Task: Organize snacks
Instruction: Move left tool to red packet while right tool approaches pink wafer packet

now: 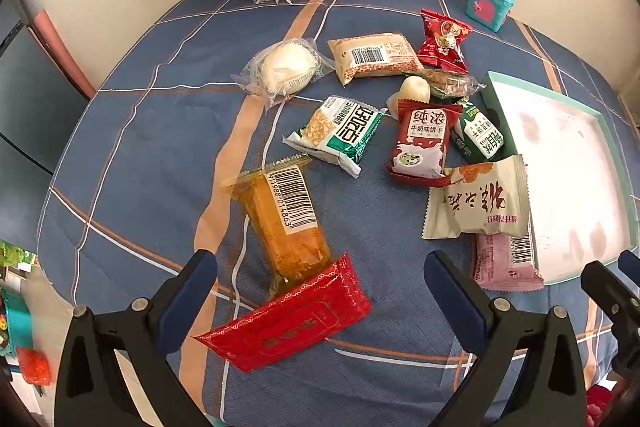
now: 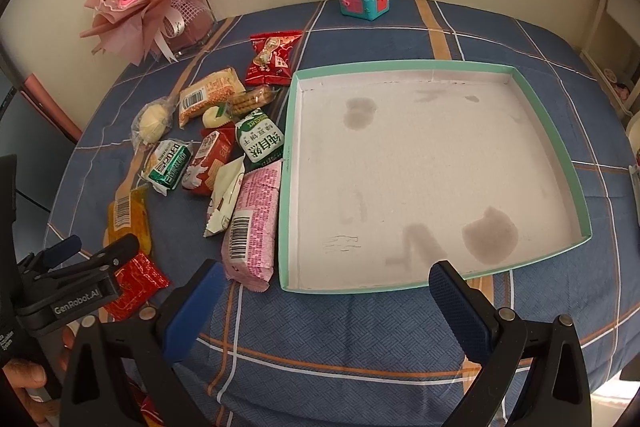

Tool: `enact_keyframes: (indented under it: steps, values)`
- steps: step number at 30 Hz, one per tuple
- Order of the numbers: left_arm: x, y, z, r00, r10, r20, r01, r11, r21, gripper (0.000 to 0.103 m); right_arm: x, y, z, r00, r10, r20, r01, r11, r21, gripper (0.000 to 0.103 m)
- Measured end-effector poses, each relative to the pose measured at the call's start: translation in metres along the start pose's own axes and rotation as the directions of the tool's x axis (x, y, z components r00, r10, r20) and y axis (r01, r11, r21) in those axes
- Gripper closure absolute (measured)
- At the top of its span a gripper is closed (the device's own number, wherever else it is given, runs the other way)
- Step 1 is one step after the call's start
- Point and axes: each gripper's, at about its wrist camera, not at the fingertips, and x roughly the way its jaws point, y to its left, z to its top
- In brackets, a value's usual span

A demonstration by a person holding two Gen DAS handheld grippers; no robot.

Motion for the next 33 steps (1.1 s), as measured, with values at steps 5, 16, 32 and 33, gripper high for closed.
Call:
enact_keyframes:
  steps: [5,16,32,33]
  values:
    - [0.0,0.001,0.0,1.0,0.019,-0.015,-0.019,1.0,0.023,0.0,0.002,0.006,0.0,1.0,-0.003,-0.002,0.003,1.0,-0.01,0.0]
    - [0.002,0.002,-0.001,1.0,-0.008,-0.027,0.009,1.0,0.028,0.0,0.005,0.016,0.0,1.0,-0.012,-0.007,0.012,0.999,-0.032,0.0]
    - [0.016,0.035,-0.005,0.994,-0.073,-0.078,0.073,0.997,-0.008,0.0,0.018,0.034,0.013,0.999,0.054,0.0,-0.054,0.998,-0.036,0.008]
    - [0.016,0.037,-0.006,0.994,-0.077,-0.083,0.077,0.997,-0.007,0.0,0.02,0.037,0.014,0.999,0.054,-0.002,-0.054,0.998,-0.039,0.012]
